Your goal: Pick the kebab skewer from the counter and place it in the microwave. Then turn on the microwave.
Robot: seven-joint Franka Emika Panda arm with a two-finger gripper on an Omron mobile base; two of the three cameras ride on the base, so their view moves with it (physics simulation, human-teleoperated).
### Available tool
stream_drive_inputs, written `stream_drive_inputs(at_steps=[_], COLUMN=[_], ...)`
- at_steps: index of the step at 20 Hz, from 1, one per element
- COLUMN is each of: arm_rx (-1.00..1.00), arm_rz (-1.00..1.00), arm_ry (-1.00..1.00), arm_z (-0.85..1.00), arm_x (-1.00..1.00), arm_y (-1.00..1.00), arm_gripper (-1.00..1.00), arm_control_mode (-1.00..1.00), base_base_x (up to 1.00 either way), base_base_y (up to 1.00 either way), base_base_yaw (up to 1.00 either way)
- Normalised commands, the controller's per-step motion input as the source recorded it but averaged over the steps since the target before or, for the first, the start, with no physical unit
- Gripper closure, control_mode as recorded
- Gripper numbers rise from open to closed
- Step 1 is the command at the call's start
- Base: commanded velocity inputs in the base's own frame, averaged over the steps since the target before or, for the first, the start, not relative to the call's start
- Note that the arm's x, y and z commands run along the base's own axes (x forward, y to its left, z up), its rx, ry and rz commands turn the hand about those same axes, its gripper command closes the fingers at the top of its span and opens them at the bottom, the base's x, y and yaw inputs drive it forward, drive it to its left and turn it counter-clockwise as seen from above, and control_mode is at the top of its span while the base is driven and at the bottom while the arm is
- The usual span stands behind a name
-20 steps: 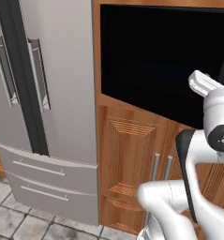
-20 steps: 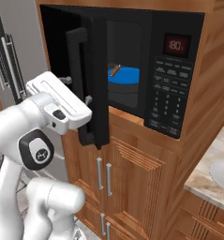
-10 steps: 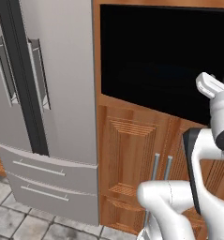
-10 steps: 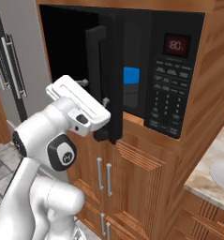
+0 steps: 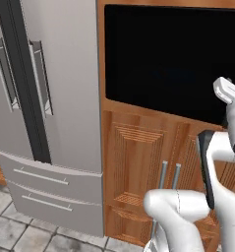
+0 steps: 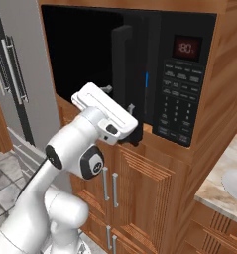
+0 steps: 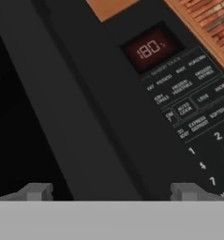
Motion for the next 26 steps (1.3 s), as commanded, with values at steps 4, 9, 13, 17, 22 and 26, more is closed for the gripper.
stream_drive_inputs(at_steps=[4, 9, 13, 17, 22, 26], arm_rx=[0.00, 0.00, 0.00, 0.00, -0.01, 0.00], arm_rz=[0.00, 0.00, 0.00, 0.00, 0.00, 0.03], arm_ry=[-0.03, -0.05, -0.06, -0.05, -0.03, 0.00], arm_z=[-0.16, -0.18, -0.15, -0.20, -0.14, -0.03], arm_x=[0.37, 0.39, 0.34, 0.33, 0.33, 0.32], arm_y=[-0.13, -0.18, -0.31, -0.26, -0.29, -0.38], arm_gripper=[-1.00, -1.00, -1.00, -1.00, -1.00, -1.00], arm_control_mode=[-1.00, -1.00, -1.00, -1.00, -1.00, -1.00], base_base_x=[0.00, 0.00, 0.00, 0.00, 0.00, 0.00], base_base_y=[0.00, 0.00, 0.00, 0.00, 0.00, 0.00], base_base_yaw=[0.00, 0.00, 0.00, 0.00, 0.00, 0.00])
